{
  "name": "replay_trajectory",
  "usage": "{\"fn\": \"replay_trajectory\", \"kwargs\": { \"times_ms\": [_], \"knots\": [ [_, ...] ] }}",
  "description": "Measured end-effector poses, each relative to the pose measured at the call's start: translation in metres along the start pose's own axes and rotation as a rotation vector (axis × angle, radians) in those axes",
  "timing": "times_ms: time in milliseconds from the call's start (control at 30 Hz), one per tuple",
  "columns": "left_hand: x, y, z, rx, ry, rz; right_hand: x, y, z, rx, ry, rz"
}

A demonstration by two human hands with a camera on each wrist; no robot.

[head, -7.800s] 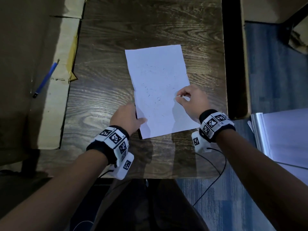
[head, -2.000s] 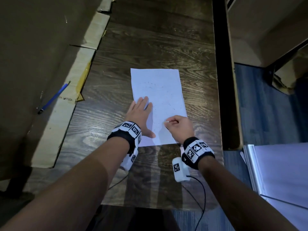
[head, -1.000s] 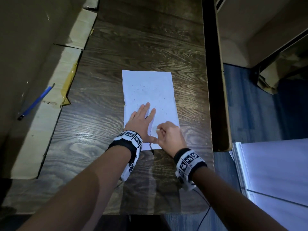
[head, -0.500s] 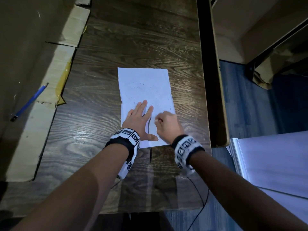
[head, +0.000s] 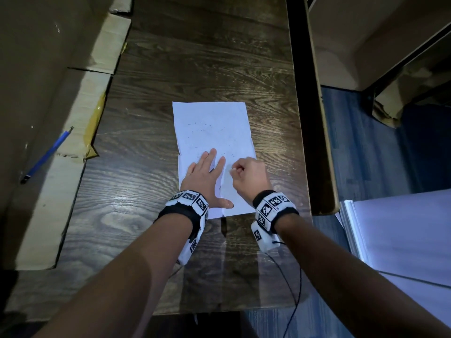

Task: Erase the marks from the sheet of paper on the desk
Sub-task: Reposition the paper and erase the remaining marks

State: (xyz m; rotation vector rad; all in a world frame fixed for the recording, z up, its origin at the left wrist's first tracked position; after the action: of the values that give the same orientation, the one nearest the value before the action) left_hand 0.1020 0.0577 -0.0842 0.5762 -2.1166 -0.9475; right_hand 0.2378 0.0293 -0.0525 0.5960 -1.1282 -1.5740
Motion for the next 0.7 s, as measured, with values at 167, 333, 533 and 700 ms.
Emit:
{"fn": "replay_trajectory", "kwargs": {
  "times_ms": [167,333,533,700],
  "knots": [
    [0.000,0.000,0.000,-0.023,0.012,0.018,0.050,-0.006,-0.010,0.010,0.022,0.000],
    [0.000,0.002,-0.001,-0.008,0.012,0.030,0.003,0.005,-0.002,0.057,0.030,0.032],
    [0.000,0.002,0.000,-0.004,0.012,0.020,0.029,0.003,-0.008,0.019,-0.010,-0.035],
    [0.001,0.002,-0.001,-0.002,0.014,0.022,0.044,0.009,-0.012,0.051,0.036,0.107]
  ]
}}
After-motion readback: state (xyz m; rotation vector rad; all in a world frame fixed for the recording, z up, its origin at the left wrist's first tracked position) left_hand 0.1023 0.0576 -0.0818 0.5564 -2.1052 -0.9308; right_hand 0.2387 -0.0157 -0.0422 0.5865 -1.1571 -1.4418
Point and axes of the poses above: each hand's wrist, its own x-axis away from the middle knuckle, its own y-axis out of the back of the hand, z = x × y, the point moved 6 cm from there along -x, towards the middle knuckle, and after that the axes turned 8 degrees about x, right-handed, at the moved point
